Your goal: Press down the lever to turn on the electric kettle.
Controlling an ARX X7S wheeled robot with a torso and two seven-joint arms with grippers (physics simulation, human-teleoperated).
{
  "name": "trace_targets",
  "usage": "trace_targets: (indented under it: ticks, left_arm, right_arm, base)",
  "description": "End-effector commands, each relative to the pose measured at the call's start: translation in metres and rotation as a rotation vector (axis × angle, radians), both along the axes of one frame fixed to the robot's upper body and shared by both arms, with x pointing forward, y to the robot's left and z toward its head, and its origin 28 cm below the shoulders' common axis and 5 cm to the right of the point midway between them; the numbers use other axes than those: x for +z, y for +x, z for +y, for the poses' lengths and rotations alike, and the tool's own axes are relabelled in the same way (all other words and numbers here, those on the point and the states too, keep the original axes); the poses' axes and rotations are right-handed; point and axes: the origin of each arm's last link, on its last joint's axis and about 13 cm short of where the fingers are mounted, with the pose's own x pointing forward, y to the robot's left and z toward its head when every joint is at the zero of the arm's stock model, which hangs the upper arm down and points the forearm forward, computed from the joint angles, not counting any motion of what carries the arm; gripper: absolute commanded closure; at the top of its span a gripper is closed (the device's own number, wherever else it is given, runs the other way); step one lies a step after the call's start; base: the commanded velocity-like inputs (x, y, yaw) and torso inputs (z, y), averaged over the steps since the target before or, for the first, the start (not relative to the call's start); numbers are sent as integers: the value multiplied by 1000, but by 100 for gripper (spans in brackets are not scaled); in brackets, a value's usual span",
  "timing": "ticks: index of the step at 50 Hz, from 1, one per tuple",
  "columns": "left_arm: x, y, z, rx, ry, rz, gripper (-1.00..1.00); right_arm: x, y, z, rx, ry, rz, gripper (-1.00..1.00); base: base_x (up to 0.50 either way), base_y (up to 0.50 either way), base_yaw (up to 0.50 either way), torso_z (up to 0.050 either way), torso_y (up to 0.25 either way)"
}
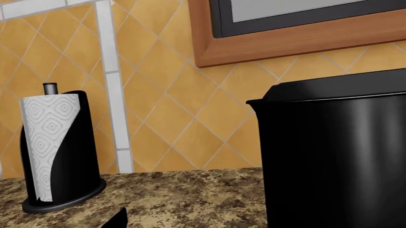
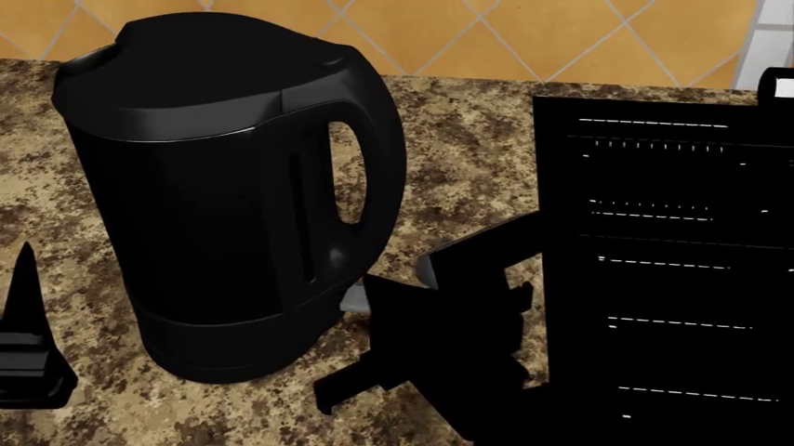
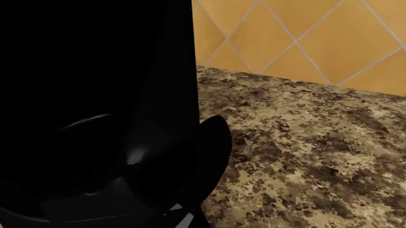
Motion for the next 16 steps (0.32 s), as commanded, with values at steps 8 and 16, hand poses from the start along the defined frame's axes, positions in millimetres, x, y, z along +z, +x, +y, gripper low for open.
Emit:
trace_targets:
  ticks: [8, 16]
  left_arm:
    - [-2, -1, 2, 4, -12, 1, -100]
    - [-1, 0, 1, 1, -7, -1, -100]
  right_arm:
    - [-79, 16, 6, -92, -196, 221, 100]
    - [-85, 15, 2, -107, -197, 236, 100]
  base:
    - [10, 9, 15, 0, 0]
    - [7, 6, 11, 0, 0]
